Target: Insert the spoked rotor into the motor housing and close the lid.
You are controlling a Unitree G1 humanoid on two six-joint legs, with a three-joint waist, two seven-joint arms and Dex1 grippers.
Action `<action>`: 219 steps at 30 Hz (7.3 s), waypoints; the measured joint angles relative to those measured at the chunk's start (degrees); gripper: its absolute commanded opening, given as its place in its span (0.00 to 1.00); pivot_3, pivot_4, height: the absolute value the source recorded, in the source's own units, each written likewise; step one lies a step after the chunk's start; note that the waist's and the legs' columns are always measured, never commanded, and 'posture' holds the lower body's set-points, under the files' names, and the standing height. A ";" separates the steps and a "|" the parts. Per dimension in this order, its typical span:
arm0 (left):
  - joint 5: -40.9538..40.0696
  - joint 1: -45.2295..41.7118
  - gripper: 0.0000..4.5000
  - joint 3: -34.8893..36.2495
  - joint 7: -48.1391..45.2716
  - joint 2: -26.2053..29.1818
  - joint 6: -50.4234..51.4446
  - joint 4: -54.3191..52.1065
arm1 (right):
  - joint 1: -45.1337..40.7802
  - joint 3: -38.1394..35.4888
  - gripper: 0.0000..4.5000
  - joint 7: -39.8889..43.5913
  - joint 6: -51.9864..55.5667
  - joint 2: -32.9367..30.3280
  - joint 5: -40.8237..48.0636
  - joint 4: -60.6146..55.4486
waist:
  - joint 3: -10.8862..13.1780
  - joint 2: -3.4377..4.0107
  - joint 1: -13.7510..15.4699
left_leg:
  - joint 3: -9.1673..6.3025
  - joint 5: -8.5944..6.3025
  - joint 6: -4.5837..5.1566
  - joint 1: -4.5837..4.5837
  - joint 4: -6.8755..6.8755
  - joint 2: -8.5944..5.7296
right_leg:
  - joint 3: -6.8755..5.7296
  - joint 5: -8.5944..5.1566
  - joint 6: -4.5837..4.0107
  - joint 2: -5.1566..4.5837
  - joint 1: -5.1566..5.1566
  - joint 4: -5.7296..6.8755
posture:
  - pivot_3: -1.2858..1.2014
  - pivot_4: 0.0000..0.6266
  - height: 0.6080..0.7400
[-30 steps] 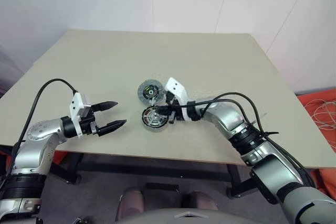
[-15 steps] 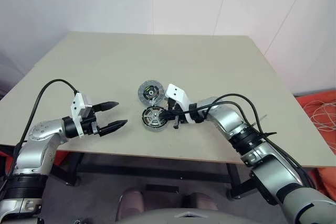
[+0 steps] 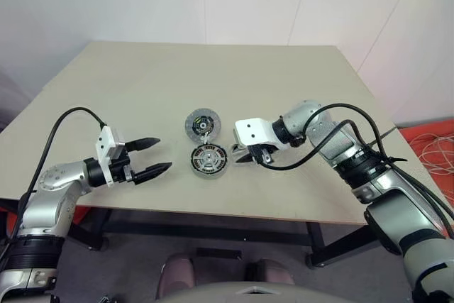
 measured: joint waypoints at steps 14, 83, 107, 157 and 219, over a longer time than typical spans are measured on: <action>-0.01 1.51 1.00 0.22 1.68 -0.63 -0.01 -1.44 | -6.80 6.60 0.99 -2.67 -32.06 5.69 -15.69 13.97 | 0.00 -0.01 -0.28 | 0.01 -0.03 0.05 -0.08 0.05 -0.01 | 0.00 0.01 -0.02 0.00 -0.04 0.00 | 0.52 0.00 1.00; 1.43 -2.73 1.00 -1.28 2.01 -2.62 -1.77 1.17 | -5.85 6.33 0.01 1.85 26.31 20.48 -27.29 -3.07 | 0.03 0.01 -1.39 | -0.04 0.00 0.00 -0.13 0.09 0.19 | 0.01 0.07 -0.15 0.22 -0.15 0.05 | 0.52 0.00 1.00; 1.43 -0.06 1.00 1.89 3.11 -0.77 -1.93 1.19 | -12.75 1.97 0.20 -8.95 45.78 29.90 -14.27 7.47 | 0.08 0.08 -1.22 | -0.09 0.11 -0.22 -0.16 -0.10 0.21 | 0.01 0.08 -0.17 0.25 -0.29 0.04 | 0.52 0.00 1.00; 1.09 1.46 1.00 4.49 4.16 1.30 -1.08 -0.91 | -17.65 13.07 0.79 -11.29 -36.57 21.37 -27.97 34.79 | 0.06 0.00 -1.54 | -0.03 0.17 -0.30 -0.17 0.07 0.73 | 0.05 0.24 -0.58 0.83 -0.36 0.05 | 0.52 0.00 1.00; 2.20 -3.03 1.00 2.02 4.18 -0.23 -1.79 2.44 | -13.97 12.61 0.36 5.72 31.55 22.33 -28.90 5.96 | 0.14 0.01 -1.26 | -0.06 0.39 -0.68 -0.17 0.02 1.12 | 0.05 0.43 -0.90 1.25 -0.53 0.03 | 0.52 0.00 1.00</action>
